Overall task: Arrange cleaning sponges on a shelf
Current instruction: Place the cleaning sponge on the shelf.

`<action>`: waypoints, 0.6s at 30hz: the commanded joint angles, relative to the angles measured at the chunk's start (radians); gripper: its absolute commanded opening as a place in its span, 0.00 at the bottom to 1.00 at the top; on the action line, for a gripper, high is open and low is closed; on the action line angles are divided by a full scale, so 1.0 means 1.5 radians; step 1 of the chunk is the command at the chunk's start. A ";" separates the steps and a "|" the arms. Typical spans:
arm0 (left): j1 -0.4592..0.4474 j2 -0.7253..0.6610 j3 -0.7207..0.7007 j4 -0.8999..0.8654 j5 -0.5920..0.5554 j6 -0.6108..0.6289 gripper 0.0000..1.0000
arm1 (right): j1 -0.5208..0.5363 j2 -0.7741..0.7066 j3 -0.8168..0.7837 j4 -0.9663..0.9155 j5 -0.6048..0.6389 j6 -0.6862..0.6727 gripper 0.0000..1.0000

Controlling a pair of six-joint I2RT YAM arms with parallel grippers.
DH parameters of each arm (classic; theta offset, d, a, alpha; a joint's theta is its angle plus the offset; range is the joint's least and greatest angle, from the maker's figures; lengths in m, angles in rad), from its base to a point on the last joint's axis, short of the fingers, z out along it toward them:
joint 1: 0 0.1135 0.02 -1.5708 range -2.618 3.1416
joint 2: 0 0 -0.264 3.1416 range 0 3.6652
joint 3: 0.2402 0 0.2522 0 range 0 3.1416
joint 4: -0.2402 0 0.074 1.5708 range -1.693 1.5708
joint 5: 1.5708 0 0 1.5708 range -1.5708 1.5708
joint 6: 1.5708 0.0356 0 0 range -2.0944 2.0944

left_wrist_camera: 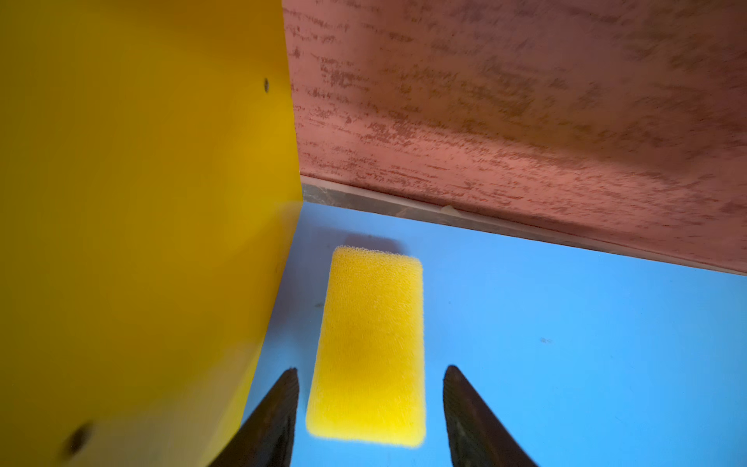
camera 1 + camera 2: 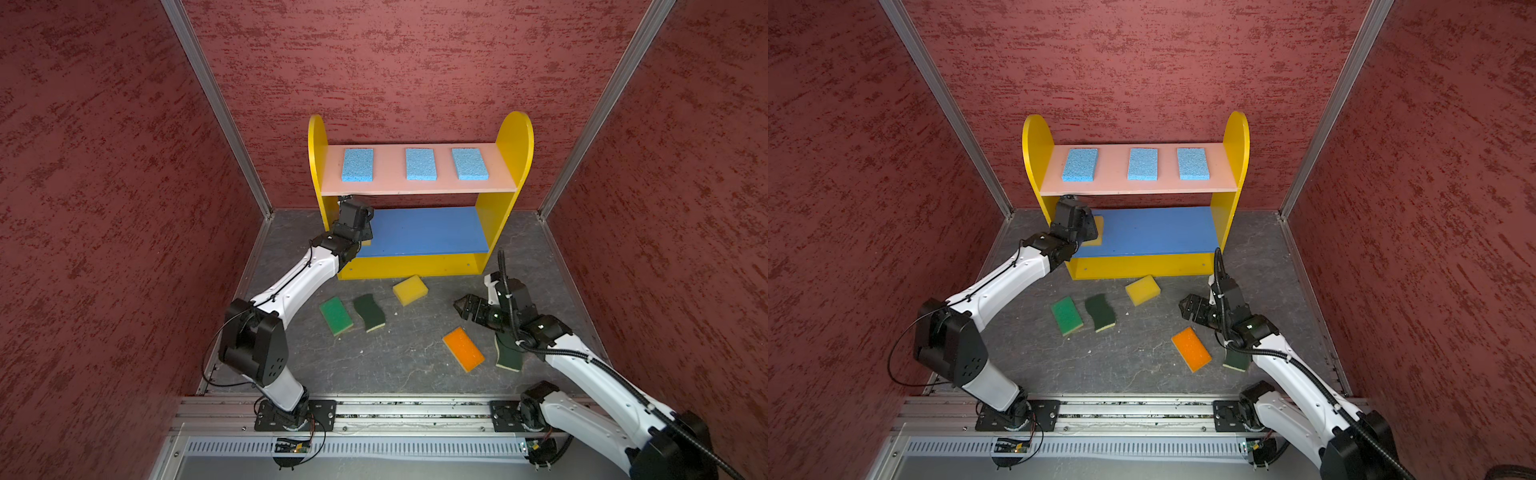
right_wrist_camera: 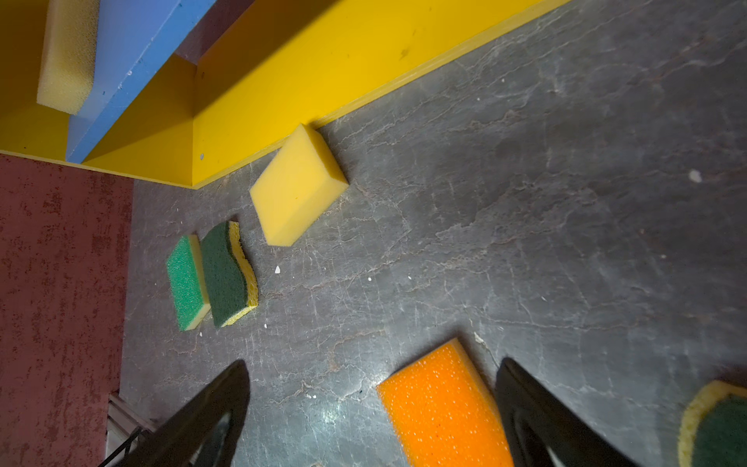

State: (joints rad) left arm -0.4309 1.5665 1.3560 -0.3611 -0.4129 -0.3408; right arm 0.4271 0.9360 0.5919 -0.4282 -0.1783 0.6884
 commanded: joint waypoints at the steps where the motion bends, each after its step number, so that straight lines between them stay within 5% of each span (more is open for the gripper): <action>1: -0.008 -0.046 -0.033 -0.019 0.005 -0.005 0.63 | -0.005 -0.021 0.004 -0.015 0.021 0.001 0.96; 18: -0.084 -0.330 -0.266 -0.161 -0.016 -0.076 0.72 | -0.004 -0.089 -0.012 -0.137 0.052 0.035 0.94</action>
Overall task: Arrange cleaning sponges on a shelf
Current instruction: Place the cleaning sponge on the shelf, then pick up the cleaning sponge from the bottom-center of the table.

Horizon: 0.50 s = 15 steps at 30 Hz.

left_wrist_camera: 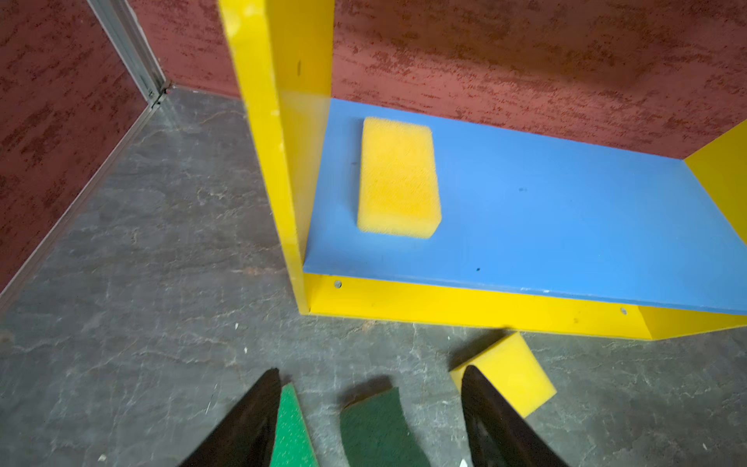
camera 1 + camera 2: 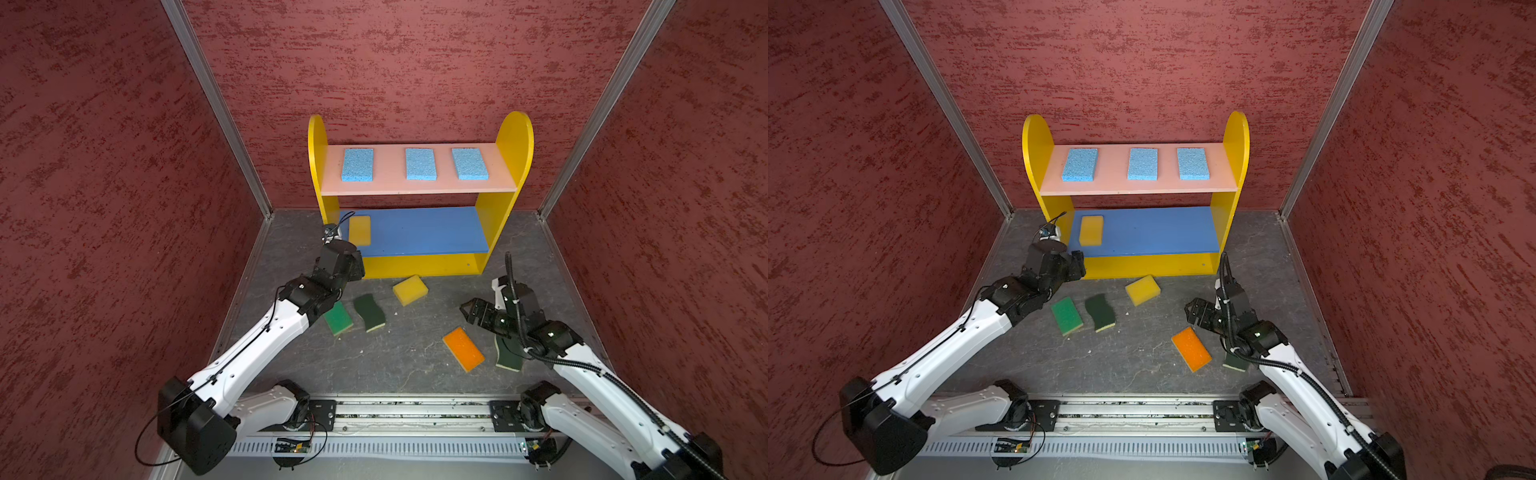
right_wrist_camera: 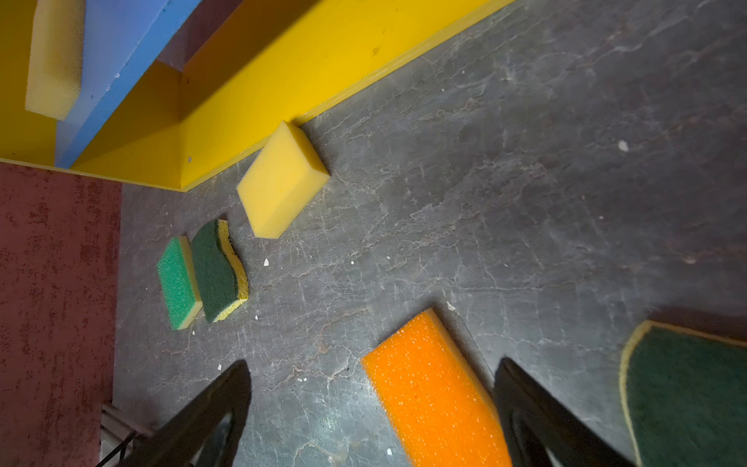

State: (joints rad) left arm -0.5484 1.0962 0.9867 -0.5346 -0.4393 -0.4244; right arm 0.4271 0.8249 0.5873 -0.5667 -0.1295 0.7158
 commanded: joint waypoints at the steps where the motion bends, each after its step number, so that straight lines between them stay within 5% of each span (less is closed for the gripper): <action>1: -0.007 -0.023 -0.028 -0.056 0.007 -0.023 0.72 | -0.003 -0.019 -0.009 -0.059 0.020 0.017 0.94; 8: -0.040 -0.067 -0.089 -0.097 0.011 -0.060 0.72 | 0.030 -0.067 -0.028 -0.137 0.046 0.018 0.94; 15: -0.056 -0.099 -0.140 -0.111 0.046 -0.107 0.73 | 0.127 -0.059 -0.082 -0.103 0.085 0.120 0.94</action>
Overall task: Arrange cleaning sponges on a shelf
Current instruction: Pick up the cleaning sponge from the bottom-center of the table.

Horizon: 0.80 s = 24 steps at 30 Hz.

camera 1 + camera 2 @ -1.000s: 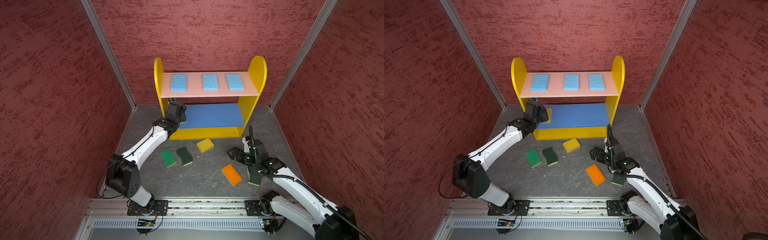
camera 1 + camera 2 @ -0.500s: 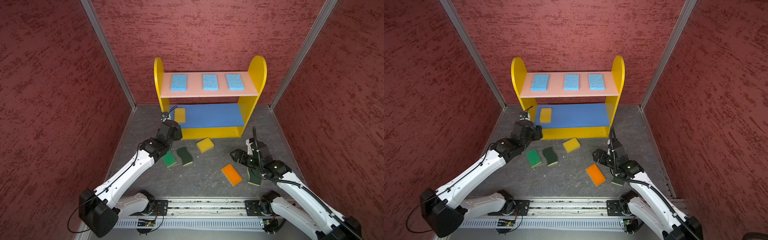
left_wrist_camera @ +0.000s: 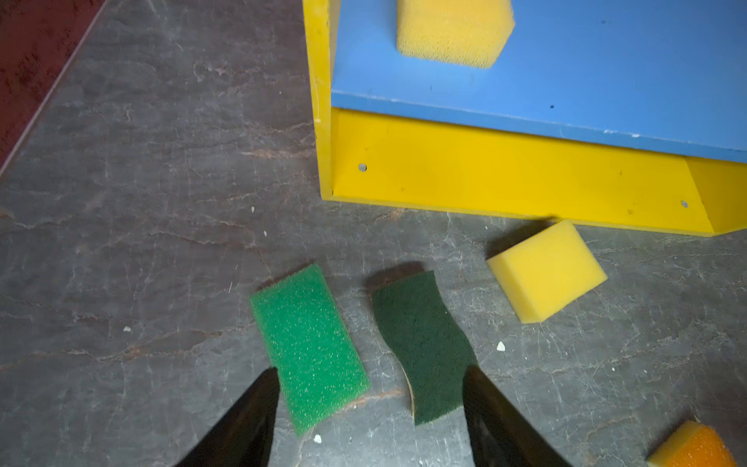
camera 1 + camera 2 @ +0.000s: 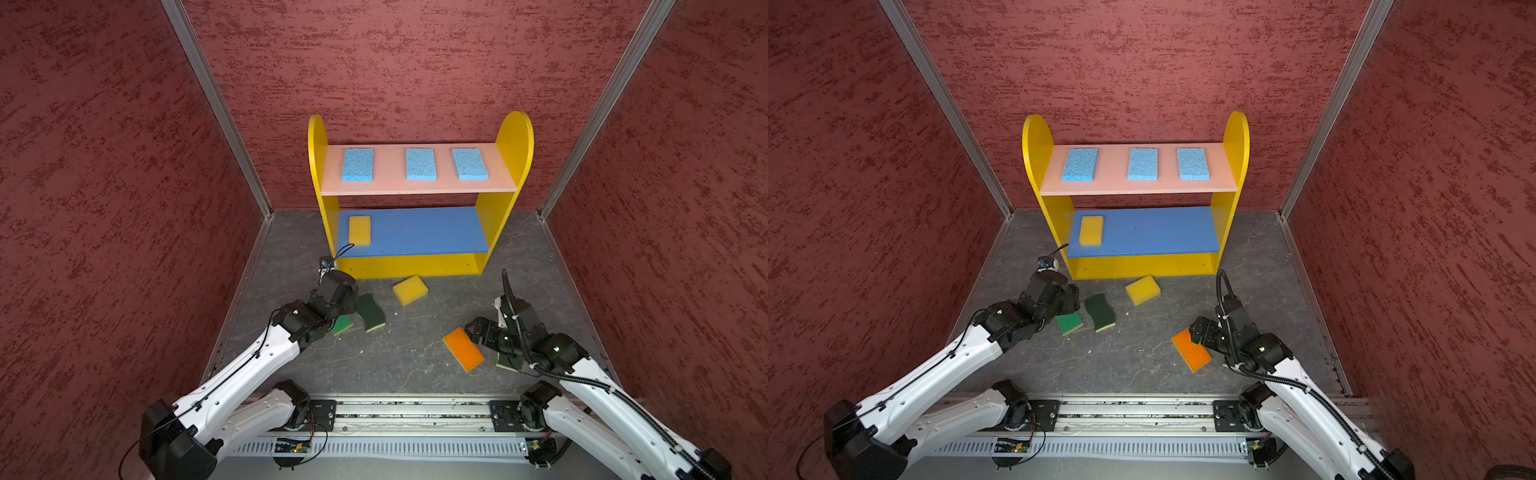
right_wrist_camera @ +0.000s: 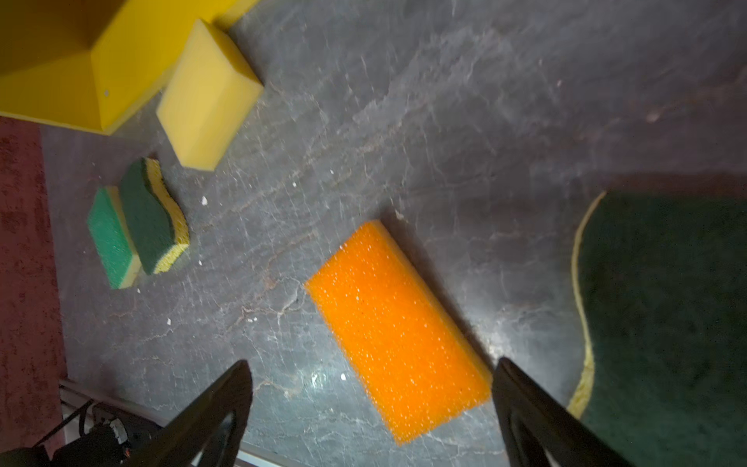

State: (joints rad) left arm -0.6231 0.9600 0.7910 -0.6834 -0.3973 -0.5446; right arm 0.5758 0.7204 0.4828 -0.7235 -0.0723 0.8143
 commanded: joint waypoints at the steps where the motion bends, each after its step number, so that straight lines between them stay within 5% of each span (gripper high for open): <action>1: -0.008 -0.006 -0.011 -0.014 0.018 -0.029 0.72 | 0.038 0.025 -0.019 0.007 0.052 0.058 0.94; 24: -0.030 0.008 0.010 -0.041 0.011 -0.038 0.73 | 0.081 0.142 -0.077 0.184 0.025 0.064 0.96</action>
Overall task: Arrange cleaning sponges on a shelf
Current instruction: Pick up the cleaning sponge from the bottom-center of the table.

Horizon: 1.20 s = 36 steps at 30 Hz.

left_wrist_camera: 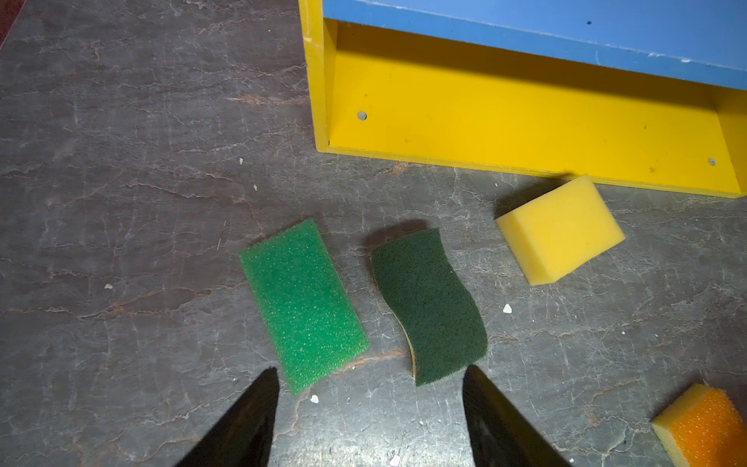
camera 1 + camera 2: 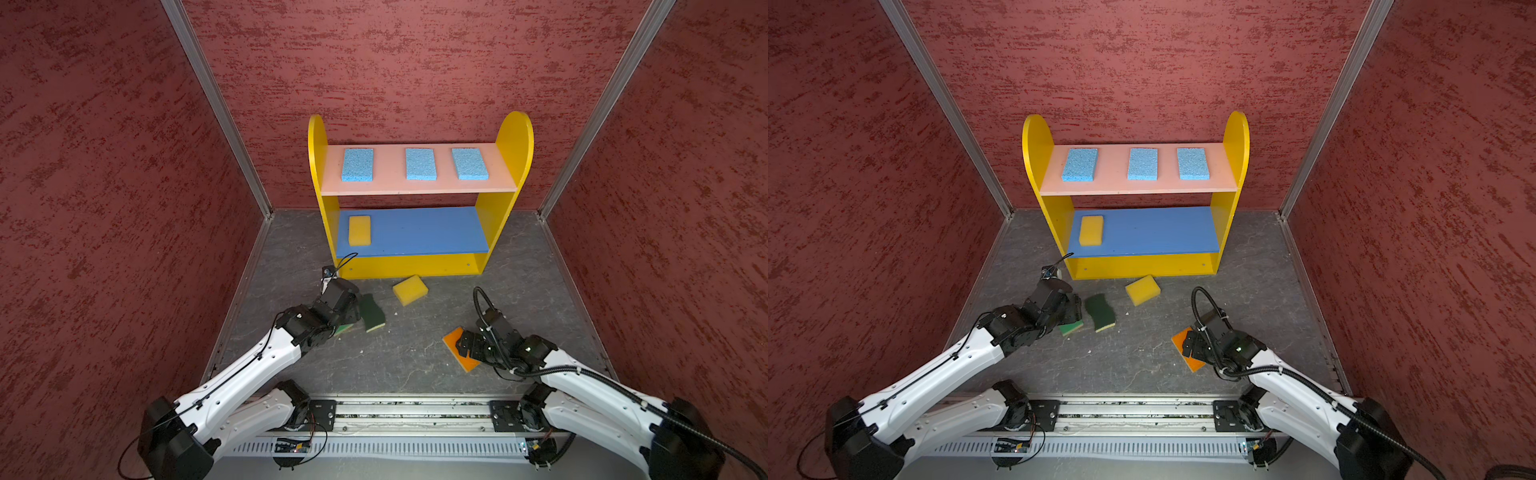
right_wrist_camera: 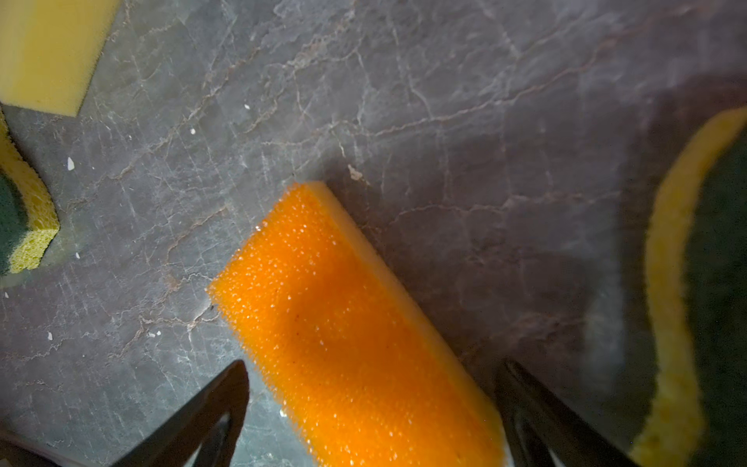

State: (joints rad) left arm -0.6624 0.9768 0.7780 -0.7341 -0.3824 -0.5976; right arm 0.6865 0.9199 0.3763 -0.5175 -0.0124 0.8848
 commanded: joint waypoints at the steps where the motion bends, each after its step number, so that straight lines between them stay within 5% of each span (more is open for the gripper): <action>1: -0.004 -0.007 0.019 -0.009 0.000 -0.002 0.73 | 0.011 0.011 -0.004 0.049 -0.016 0.018 0.96; 17: -0.011 -0.070 -0.008 -0.039 -0.012 -0.035 0.73 | 0.086 0.128 0.051 0.158 -0.069 0.025 0.96; 36: -0.025 -0.109 -0.004 -0.086 -0.034 -0.050 0.73 | 0.212 0.255 0.146 0.049 0.094 0.056 0.96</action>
State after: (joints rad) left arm -0.6922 0.8227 0.7738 -0.8455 -0.4084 -0.6655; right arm 0.9882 1.2827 0.5674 -0.3794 0.0349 0.9283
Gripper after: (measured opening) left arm 0.729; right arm 0.956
